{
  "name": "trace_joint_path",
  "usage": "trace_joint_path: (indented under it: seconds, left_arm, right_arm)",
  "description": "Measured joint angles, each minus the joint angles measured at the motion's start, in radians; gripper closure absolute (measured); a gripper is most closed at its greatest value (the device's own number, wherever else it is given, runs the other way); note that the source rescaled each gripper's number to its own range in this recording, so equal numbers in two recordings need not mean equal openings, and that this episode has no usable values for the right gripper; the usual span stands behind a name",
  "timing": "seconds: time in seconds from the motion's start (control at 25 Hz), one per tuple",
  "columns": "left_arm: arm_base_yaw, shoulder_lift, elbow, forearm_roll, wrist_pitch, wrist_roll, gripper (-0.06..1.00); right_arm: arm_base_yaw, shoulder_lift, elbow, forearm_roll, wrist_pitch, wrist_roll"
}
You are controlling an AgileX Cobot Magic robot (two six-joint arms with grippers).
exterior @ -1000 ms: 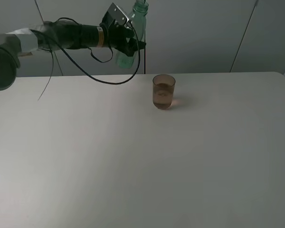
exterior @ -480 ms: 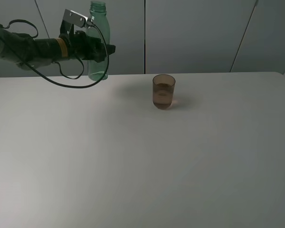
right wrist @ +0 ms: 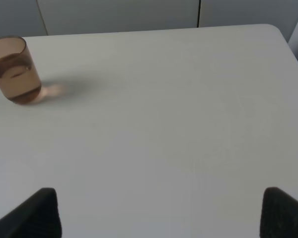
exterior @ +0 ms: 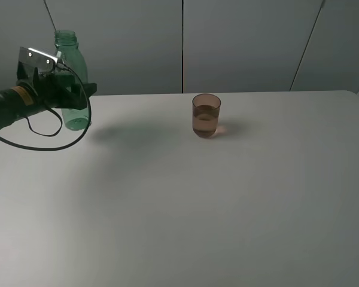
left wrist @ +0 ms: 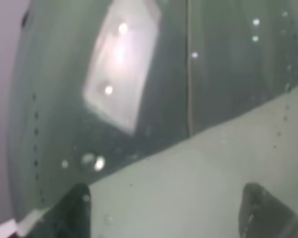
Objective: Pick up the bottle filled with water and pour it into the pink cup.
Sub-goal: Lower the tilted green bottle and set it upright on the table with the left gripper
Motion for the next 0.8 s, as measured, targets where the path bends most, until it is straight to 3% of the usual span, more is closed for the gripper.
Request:
trace_joint_path:
  seconds: [0.24, 0.6, 0.8]
  left_arm:
    - [0.029, -0.006, 0.03, -0.037, -0.038, 0.113, 0.94]
    - [0.037, 0.111, 0.03, -0.133, -0.2, 0.104, 0.94]
    - [0.037, 0.153, 0.03, -0.146, -0.228, 0.099, 0.94]
  right_arm:
    - [0.0, 0.0, 0.0, 0.0, 0.0, 0.0]
    - [0.0, 0.0, 0.0, 0.0, 0.0, 0.0]
    - [0.0, 0.0, 0.0, 0.0, 0.0, 0.0]
